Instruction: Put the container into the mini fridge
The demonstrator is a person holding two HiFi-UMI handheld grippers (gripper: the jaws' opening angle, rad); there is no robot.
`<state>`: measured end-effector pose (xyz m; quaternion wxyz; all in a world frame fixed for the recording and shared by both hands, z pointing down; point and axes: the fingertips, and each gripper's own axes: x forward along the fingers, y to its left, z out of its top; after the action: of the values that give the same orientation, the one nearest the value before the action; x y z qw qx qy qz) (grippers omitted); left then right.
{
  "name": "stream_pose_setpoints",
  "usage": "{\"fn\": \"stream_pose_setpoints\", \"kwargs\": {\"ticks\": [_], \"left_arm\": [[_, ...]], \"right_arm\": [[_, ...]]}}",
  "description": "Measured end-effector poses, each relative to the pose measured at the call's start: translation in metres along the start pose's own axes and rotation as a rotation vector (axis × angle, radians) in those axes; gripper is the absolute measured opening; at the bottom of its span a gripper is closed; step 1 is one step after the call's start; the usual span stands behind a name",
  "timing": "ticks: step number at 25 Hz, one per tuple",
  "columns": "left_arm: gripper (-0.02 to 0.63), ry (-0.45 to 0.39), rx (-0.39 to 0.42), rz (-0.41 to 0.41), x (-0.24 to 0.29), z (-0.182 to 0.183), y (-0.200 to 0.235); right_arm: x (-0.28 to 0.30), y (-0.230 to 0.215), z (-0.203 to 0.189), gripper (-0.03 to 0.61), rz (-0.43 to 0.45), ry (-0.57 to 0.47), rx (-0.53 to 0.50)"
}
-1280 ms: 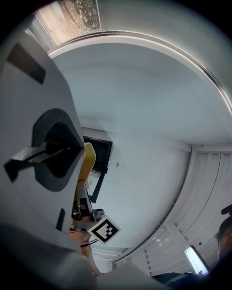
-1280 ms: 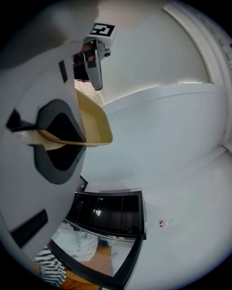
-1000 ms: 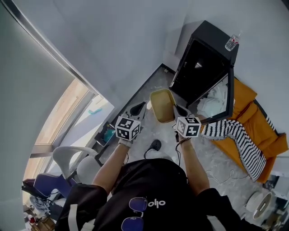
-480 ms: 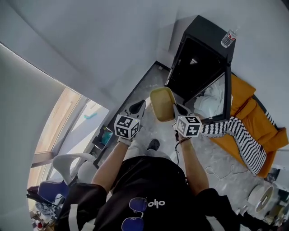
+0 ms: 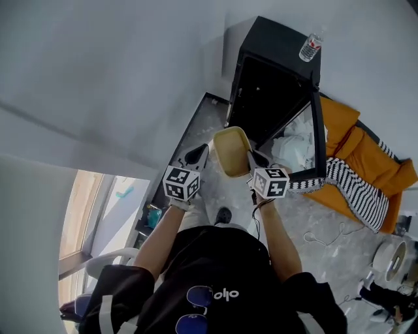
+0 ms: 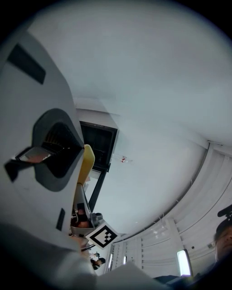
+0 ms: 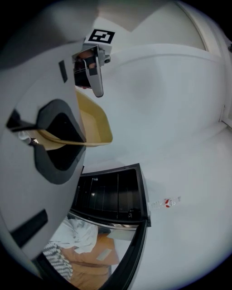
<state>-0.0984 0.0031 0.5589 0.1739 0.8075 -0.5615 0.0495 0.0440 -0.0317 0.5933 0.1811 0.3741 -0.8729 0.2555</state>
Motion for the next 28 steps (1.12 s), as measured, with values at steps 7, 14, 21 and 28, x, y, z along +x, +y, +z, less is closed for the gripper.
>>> {"fn": "stream_pose_setpoints", "kwargs": {"ticks": [7, 14, 21, 28], "left_arm": [[0.006, 0.025, 0.037, -0.115, 0.072, 0.043, 0.037], [0.006, 0.049, 0.059, -0.208, 0.133, 0.077, 0.075], [0.006, 0.068, 0.068, -0.283, 0.161, 0.096, 0.102], [0.006, 0.077, 0.069, -0.363, 0.178, 0.102, 0.115]], "right_arm": [[0.046, -0.028, 0.046, 0.021, -0.087, -0.028, 0.059], [0.091, -0.052, 0.088, 0.021, -0.167, -0.046, 0.117], [0.116, -0.056, 0.109, 0.021, -0.236, -0.058, 0.166], [0.123, -0.054, 0.12, 0.021, -0.312, -0.086, 0.202]]}}
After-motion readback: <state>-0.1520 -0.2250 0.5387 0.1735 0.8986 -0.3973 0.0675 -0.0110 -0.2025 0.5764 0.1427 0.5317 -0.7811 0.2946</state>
